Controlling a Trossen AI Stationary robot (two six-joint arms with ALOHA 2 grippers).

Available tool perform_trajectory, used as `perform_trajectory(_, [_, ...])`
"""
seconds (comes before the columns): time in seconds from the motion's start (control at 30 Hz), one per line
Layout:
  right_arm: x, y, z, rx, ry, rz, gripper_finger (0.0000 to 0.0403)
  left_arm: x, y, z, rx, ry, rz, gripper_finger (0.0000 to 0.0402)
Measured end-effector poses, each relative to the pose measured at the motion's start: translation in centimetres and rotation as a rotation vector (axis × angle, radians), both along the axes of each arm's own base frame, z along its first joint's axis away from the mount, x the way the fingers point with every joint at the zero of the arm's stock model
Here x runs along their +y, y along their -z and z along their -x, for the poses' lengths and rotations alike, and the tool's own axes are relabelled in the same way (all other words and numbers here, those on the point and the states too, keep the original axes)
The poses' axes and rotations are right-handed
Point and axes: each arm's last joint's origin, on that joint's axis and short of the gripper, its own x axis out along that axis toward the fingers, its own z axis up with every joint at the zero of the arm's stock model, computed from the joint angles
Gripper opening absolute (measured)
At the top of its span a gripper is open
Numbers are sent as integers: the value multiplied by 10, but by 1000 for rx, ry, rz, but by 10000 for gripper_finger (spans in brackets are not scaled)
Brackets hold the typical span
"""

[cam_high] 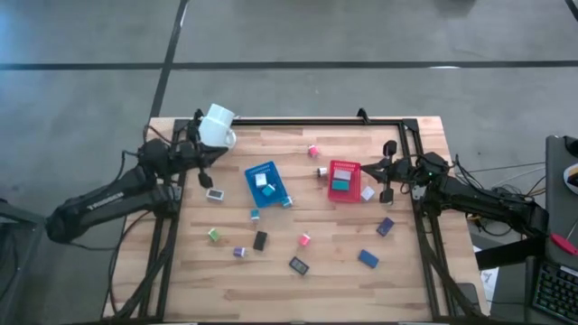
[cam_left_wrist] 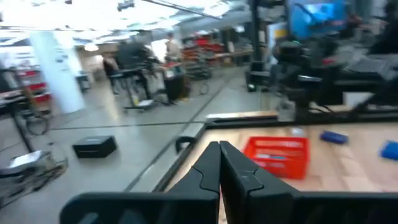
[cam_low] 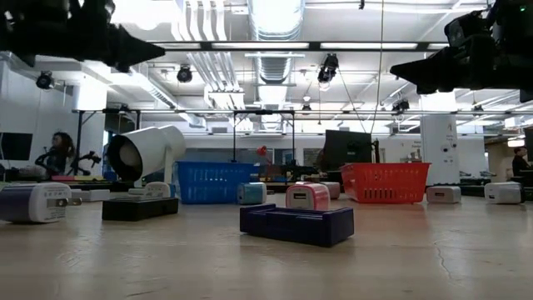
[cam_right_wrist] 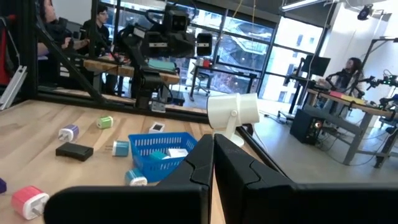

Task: Pick & Place Office items
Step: Put the blue digital clock into the red bin

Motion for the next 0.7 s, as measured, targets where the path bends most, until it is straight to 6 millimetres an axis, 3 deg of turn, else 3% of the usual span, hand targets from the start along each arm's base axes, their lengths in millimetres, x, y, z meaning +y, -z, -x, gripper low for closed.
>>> perform_trajectory(0.2, [0,-1,0,-12,0,4,8,6,11,6,19,-56,-25,4])
perform_trajectory(0.43, [0,-1,0,-10,-1,-3,8,6,4,7,-53,70,27,3])
perform_trajectory(0.7, [0,-1,0,-18,-9,-85,8,5,2,8,-58,79,18,4])
